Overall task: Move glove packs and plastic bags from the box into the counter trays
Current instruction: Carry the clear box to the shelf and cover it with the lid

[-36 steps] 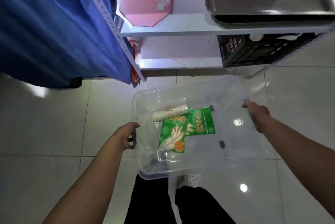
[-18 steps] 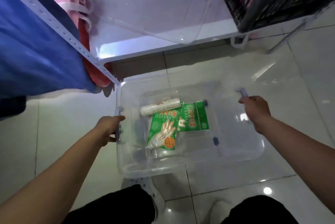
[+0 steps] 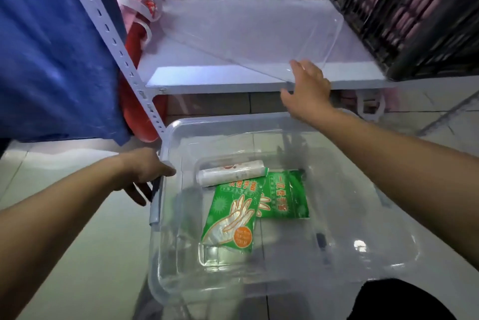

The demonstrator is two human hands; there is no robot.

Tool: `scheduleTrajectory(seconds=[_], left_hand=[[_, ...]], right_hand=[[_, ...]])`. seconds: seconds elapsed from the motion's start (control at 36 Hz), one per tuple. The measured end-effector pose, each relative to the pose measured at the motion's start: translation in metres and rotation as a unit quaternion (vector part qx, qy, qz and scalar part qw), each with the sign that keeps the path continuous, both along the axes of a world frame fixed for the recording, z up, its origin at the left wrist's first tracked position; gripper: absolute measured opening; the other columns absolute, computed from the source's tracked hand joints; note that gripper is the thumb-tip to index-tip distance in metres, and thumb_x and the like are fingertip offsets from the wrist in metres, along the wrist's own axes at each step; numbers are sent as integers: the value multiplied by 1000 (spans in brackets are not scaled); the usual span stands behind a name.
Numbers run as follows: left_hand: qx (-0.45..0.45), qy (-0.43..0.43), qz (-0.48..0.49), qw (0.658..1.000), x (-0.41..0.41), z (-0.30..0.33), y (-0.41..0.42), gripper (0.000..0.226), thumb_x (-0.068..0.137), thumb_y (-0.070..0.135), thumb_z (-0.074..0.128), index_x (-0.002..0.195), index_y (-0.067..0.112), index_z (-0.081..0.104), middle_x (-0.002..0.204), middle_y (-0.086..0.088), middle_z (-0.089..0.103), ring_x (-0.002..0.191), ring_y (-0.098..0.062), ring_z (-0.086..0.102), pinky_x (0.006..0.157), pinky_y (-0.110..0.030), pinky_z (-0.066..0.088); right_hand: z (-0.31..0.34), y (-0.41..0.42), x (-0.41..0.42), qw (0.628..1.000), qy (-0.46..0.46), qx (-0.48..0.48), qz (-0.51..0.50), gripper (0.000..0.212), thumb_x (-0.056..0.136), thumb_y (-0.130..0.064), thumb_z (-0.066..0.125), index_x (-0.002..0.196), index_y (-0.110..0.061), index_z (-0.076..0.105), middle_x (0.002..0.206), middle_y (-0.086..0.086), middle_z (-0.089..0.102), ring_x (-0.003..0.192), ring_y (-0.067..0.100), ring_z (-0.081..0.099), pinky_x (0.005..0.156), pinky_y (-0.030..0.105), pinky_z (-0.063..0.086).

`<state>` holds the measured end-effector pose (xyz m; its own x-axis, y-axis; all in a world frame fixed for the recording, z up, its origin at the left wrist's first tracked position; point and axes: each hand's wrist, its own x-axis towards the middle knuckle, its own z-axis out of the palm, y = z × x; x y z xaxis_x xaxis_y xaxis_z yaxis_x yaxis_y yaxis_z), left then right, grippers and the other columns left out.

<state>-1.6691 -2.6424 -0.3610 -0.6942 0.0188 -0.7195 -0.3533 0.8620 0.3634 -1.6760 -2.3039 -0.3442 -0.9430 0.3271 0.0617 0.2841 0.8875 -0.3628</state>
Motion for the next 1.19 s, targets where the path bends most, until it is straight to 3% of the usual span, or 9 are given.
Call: scheduleTrajectory(seconds=[0.14, 0.31, 0.42, 0.53, 0.72, 0.83, 1.0, 1.11, 1.19], left_hand=[[47, 98, 45, 993, 31, -3, 0, 23, 90, 20, 64, 110, 10, 61, 94, -18, 66, 74, -34, 68, 59, -48, 62], [65, 207, -2, 976, 63, 3, -6, 55, 83, 23, 72, 132, 27, 47, 124, -5, 60, 89, -23, 63, 60, -30, 56], [22, 308, -50, 950, 66, 27, 2, 77, 83, 23, 75, 147, 27, 32, 152, -6, 37, 124, -29, 53, 98, -43, 48], [2, 362, -56, 931, 62, 72, 15, 76, 81, 25, 78, 145, 23, 38, 149, -5, 38, 130, -30, 46, 107, -48, 43], [6, 337, -38, 941, 61, 126, 37, 70, 76, 36, 81, 136, 21, 50, 135, -8, 53, 118, -29, 55, 101, -47, 49], [133, 310, 101, 936, 63, 139, 45, 72, 71, 21, 87, 129, 18, 45, 124, -10, 58, 106, -29, 60, 90, -45, 54], [288, 297, 276, 867, 67, 164, 49, 89, 76, 20, 83, 145, 23, 26, 119, -2, 47, 79, -15, 52, 61, -33, 44], [359, 295, 244, 851, 62, 194, 51, 74, 84, 16, 74, 146, 24, 35, 125, 4, 47, 97, -14, 54, 81, -31, 42], [405, 232, 212, 858, 60, 211, 54, 49, 91, 19, 65, 137, 21, 49, 125, -3, 61, 103, -15, 61, 84, -31, 46]], right_hand=[[-4, -6, -27, 995, -59, 46, -63, 30, 87, -10, 54, 117, -15, 54, 119, 8, 55, 115, 31, 47, 93, 47, 35], [-8, -5, 11, 979, -10, 205, 9, 19, 79, -4, 55, 86, -22, 55, 89, 4, 58, 96, 30, 51, 79, 42, 24], [-4, 5, 54, 965, 62, 246, 68, 15, 79, -8, 61, 89, -19, 56, 92, 4, 63, 91, 28, 52, 84, 42, 30], [35, 7, 92, 959, 119, 227, 118, 22, 75, -6, 68, 94, -15, 61, 91, 6, 63, 87, 29, 54, 83, 43, 35], [162, 6, 134, 939, 233, 170, 185, 40, 61, 12, 73, 96, -3, 62, 88, 16, 56, 74, 33, 53, 61, 34, 39], [226, 17, 163, 920, 307, 132, 203, 38, 69, 8, 77, 103, 0, 62, 96, 20, 59, 78, 33, 57, 64, 32, 43], [277, 77, 196, 888, 415, 57, 189, 39, 90, -21, 63, 121, -1, 51, 116, 14, 44, 102, 13, 39, 89, 17, 32], [281, 111, 202, 885, 444, -10, 140, 44, 95, -25, 58, 128, 3, 48, 122, 23, 41, 104, 18, 44, 90, 20, 41], [275, 132, 203, 889, 443, -53, 101, 42, 97, -24, 58, 129, 2, 50, 120, 22, 43, 98, 15, 46, 87, 9, 37]])
